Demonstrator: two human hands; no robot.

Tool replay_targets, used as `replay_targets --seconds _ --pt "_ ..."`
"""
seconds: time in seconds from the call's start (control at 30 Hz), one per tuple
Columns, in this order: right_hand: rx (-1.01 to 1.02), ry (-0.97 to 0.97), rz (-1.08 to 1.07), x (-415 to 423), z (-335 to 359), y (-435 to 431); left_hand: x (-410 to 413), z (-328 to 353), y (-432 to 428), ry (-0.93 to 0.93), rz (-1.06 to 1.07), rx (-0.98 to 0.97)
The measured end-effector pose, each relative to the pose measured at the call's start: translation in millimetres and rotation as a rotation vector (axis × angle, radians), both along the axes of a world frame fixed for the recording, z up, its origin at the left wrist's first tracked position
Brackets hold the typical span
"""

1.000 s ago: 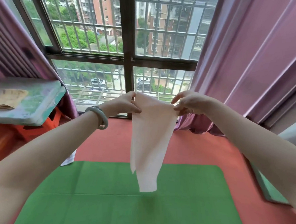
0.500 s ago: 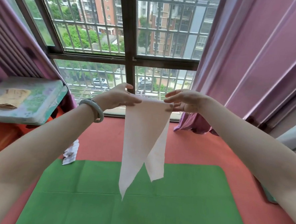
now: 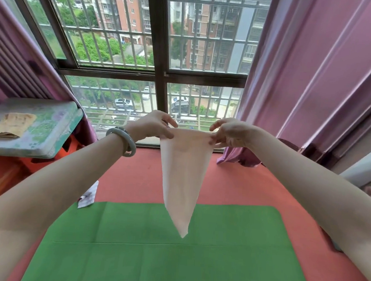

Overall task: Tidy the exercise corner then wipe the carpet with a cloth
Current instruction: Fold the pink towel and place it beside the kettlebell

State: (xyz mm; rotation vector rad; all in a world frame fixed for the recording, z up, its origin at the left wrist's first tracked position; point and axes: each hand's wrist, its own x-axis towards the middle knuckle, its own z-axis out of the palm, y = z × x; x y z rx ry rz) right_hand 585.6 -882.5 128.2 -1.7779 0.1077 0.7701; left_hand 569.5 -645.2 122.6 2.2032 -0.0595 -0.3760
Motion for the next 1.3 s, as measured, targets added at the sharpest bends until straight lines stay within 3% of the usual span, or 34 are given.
replay_targets --seconds 0.27,0.6,0.73,0.83,1.1,1.3 --pt "0.119 0.006 -0.056 -8 11 0 0 1 -5 -0.05 0.061 -0.022" --pt "-0.211 -0.282 0.036 -17 14 6 -11 4 -10 -0.121 0.066 0.035" --pt "-0.213 -0.207 0.093 -24 19 8 -16 12 -7 -0.013 0.102 -0.121" --pt "-0.197 -0.215 0.083 -28 18 7 -22 18 -5 0.013 0.099 -0.133" --pt "-0.309 -0.28 0.185 -36 22 11 -34 15 -10 -0.126 0.155 -0.091" --pt "-0.339 -0.387 0.126 -41 28 9 -35 13 -15 -0.196 0.242 -0.078"
